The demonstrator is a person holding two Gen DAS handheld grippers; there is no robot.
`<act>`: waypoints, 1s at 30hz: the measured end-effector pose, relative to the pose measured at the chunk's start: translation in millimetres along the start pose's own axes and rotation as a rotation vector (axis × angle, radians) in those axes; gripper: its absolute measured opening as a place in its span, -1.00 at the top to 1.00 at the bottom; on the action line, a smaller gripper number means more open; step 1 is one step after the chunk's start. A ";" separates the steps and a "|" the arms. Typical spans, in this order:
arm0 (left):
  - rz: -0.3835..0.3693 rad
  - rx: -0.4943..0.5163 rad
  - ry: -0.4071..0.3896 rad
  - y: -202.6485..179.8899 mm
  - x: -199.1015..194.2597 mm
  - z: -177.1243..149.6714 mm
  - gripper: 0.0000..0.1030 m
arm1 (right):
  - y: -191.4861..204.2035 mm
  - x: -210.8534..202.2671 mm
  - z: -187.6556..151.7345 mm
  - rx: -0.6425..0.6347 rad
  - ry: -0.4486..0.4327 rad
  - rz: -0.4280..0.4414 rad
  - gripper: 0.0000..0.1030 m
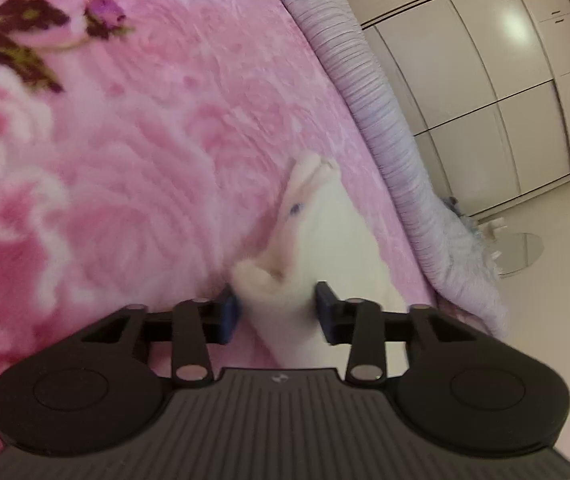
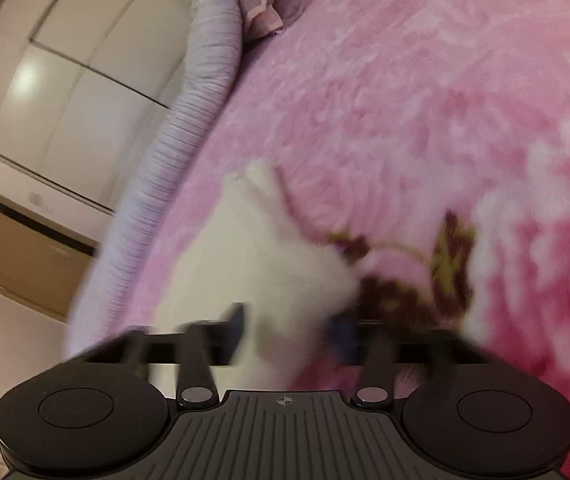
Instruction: Fold clothes
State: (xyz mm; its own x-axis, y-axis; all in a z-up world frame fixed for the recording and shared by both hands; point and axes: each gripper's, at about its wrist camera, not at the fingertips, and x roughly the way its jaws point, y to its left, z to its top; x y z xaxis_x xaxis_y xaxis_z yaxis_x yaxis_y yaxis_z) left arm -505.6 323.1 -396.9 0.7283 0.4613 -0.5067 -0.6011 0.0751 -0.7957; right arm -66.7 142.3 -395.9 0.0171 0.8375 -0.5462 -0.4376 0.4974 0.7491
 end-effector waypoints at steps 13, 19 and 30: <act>0.033 0.316 -0.038 -21.5 -73.1 -43.1 0.68 | -25.9 -62.8 0.4 -0.005 0.023 0.042 0.86; 0.092 0.363 0.023 -6.2 -97.2 -63.7 0.57 | -44.9 -80.6 -4.2 -0.095 0.062 -0.003 0.64; 0.150 0.594 -0.069 -68.6 -109.2 -64.0 0.51 | 39.5 -112.5 -68.6 -0.807 -0.164 -0.193 0.55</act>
State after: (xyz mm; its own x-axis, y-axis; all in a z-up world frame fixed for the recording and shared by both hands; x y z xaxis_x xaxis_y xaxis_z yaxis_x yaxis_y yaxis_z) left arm -522.8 211.1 -308.3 0.6109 0.5596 -0.5600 -0.7901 0.4759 -0.3863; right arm -147.6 52.2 -330.5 0.2602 0.8079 -0.5288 -0.9206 0.3727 0.1165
